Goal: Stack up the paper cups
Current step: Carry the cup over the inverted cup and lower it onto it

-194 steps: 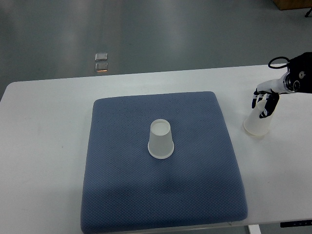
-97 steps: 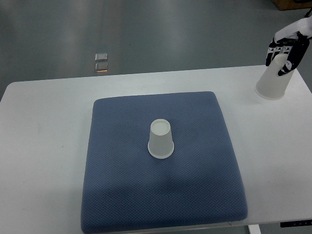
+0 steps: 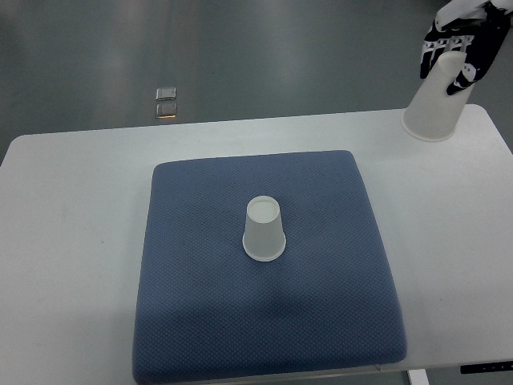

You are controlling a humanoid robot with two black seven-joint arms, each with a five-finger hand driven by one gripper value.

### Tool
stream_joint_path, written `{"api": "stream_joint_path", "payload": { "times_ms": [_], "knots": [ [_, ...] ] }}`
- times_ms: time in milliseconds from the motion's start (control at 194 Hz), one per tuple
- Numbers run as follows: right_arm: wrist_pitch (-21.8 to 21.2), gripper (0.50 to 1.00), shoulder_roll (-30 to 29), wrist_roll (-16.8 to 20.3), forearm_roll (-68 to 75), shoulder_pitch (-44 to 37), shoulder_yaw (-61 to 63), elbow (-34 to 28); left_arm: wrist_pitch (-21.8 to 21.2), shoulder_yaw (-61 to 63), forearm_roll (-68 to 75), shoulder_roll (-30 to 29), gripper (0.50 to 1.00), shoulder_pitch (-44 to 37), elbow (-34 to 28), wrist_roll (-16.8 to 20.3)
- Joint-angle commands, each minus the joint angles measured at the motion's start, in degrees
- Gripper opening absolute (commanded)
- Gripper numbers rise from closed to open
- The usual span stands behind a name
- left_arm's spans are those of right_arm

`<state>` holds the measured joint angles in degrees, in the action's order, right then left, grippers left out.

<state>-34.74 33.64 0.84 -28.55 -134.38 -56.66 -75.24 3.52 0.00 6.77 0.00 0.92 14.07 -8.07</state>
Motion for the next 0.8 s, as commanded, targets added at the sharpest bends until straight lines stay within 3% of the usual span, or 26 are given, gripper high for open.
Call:
{"api": "stream_joint_path", "payload": {
  "times_ms": [0,453,793],
  "knots": [
    [0.4,0.662,-4.4,0.0,2.9,0.0,2.1,-0.4,0.0,0.0,0.0,0.0,1.0,0.0,0.0,0.0],
    [3.0,0.668,-23.8,0.0,16.6,-1.3,5.8,0.4,0.0,-0.1,0.0,0.0,1.0,0.0,-0.2,0.0],
    [7.1,0.672,-29.8,0.0,21.2,1.5,5.8,1.5,0.0,-0.2,0.0,0.0,1.0,0.0,-0.3,0.0]
  ]
}}
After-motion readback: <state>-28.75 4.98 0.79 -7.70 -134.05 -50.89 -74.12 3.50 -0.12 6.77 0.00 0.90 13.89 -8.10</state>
